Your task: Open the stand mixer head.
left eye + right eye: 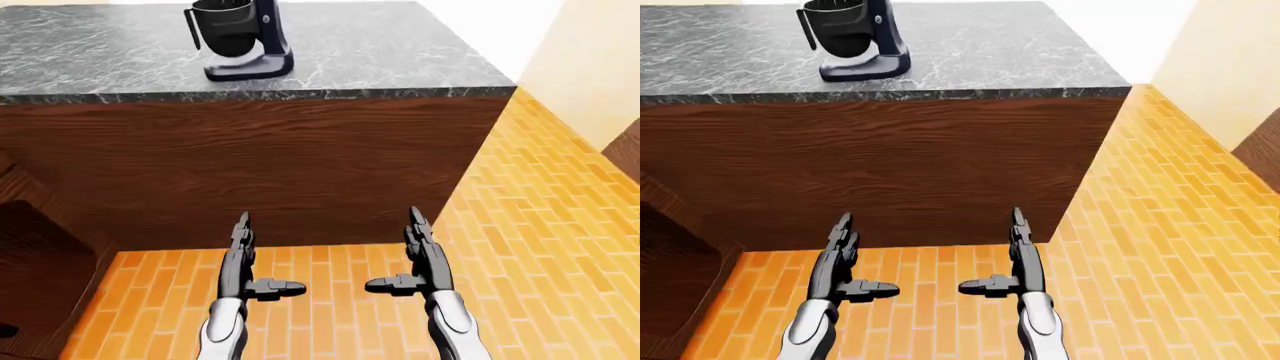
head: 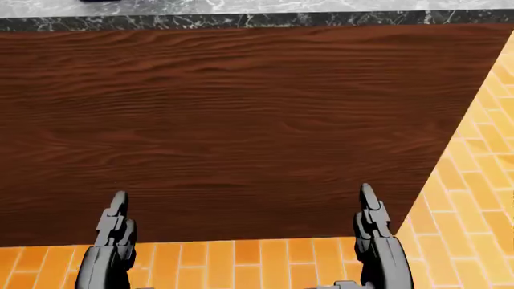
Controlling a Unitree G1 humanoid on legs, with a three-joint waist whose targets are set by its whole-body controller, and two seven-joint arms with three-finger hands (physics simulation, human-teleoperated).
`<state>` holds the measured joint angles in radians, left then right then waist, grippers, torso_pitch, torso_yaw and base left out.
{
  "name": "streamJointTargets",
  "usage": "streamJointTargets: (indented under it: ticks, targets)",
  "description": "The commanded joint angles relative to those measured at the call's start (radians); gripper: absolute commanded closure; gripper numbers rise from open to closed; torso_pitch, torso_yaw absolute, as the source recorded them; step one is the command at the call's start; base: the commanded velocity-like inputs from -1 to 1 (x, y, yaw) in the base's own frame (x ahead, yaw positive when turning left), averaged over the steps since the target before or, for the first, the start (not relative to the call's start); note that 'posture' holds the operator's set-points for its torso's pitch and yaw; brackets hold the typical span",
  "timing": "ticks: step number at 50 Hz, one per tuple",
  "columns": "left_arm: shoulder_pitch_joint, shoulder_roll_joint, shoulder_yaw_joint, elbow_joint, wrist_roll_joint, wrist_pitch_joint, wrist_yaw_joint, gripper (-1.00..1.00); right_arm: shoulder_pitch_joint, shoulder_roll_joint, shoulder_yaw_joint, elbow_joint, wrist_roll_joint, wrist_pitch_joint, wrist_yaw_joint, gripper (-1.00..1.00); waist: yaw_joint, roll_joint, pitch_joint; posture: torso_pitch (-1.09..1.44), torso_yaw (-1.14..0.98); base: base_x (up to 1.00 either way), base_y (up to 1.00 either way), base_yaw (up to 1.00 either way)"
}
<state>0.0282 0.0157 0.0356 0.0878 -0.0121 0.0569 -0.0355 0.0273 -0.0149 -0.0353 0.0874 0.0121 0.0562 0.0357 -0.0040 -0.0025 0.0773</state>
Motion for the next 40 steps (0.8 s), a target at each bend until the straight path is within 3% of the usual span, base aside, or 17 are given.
streamJointTargets:
  ticks: [1,3,4,5,7,8,13,16,17,18,21,27,29,32,40]
  targets:
    - [-0.039,0.008,0.003,-0.02,0.008,-0.102,-0.002,-1.0,-0.034,-0.007,0.011,-0.056,-0.014,-0.056,0.008,-1.0,-0.002,-0.008,-0.001,0.0,0.0,0.0,0.0,0.0]
    - [-0.041,0.008,0.004,-0.006,0.01,-0.112,-0.003,-1.0,-0.036,-0.005,0.012,-0.06,-0.014,-0.054,0.015,-1.0,0.008,-0.002,-0.06,0.0,0.0,0.0,0.0,0.0]
    - [-0.04,0.009,0.004,-0.006,0.011,-0.112,-0.003,-1.0,-0.036,-0.005,0.012,-0.063,-0.014,-0.051,0.016,-1.0,0.008,-0.002,-0.052,0.0,0.0,0.0,0.0,0.0]
    - [-0.04,0.008,0.004,-0.009,0.01,-0.111,-0.004,-1.0,-0.036,-0.004,0.009,-0.074,-0.008,-0.05,0.017,-1.0,0.007,-0.006,-0.018,0.0,0.0,0.0,0.0,0.0]
    - [-0.042,0.007,0.003,-0.001,0.012,-0.121,-0.004,-1.0,-0.035,-0.002,0.008,-0.076,-0.003,-0.064,0.021,-1.0,0.007,-0.007,-0.069,0.0,0.0,0.0,0.0,0.0]
    - [-0.04,0.007,0.003,-0.001,0.013,-0.124,-0.004,-1.0,-0.035,-0.001,0.009,-0.084,0.002,-0.068,0.023,-1.0,0.007,-0.007,-0.074,0.0,0.0,0.0,0.0,0.0]
    - [-0.042,0.006,0.007,0.011,0.008,-0.148,-0.001,-1.0,-0.035,-0.004,0.017,-0.095,-0.003,-0.143,0.042,-1.0,0.008,-0.004,-0.077,0.0,0.0,0.0,0.0,0.0]
    - [-0.043,0.0,0.01,0.02,-0.016,-0.245,-0.008,-1.0,-0.042,-0.011,0.015,-0.095,-0.022,-0.256,0.052,-1.0,0.006,-0.003,-0.082,0.0,0.0,0.0,0.0,0.0]
    - [-0.04,-0.006,0.014,-0.006,-0.054,-0.254,-0.019,-1.0,-0.043,-0.012,0.014,-0.104,-0.025,-0.301,0.06,-1.0,0.006,-0.003,-0.084,0.0,0.0,0.0,0.0,0.0]
    - [-0.039,-0.012,0.017,-0.034,-0.089,-0.263,-0.025,-1.0,-0.042,0.008,-0.003,-0.158,0.071,-0.278,0.069,-1.0,0.006,-0.003,-0.088,0.0,0.0,0.0,0.0,0.0]
    - [-0.025,-0.017,0.011,-0.101,-0.153,-0.349,-0.052,-1.0,-0.036,-0.003,0.007,-0.245,0.069,-0.31,0.097,-1.0,0.007,-0.004,-0.093,0.0,0.0,0.0,0.0,0.0]
    - [0.007,-0.025,0.0,-0.291,-0.264,-0.319,-0.053,-1.0,-0.01,-0.001,0.048,-0.417,0.086,-0.39,0.166,-1.0,0.005,-0.004,-0.095,0.0,0.0,0.0,0.0,0.0]
    - [0.007,-0.026,0.001,-0.355,-0.292,-0.288,-0.039,-1.0,-0.009,-0.007,0.059,-0.479,0.068,-0.372,0.183,-1.0,0.004,-0.003,-0.094,0.0,0.0,0.0,0.0,0.0]
    - [-0.023,-0.02,0.012,-0.486,-0.354,-0.192,0.008,-1.0,-0.046,-0.006,0.068,-0.613,0.058,-0.243,0.186,-1.0,0.004,-0.002,-0.095,0.0,0.0,0.0,0.0,0.0]
    - [-0.132,0.013,0.059,-0.783,-0.507,0.059,0.151,-1.0,-0.225,0.003,0.058,-0.841,0.113,0.038,0.097,-1.0,0.003,0.003,-0.084,0.0,0.0,0.0,0.0,0.0]
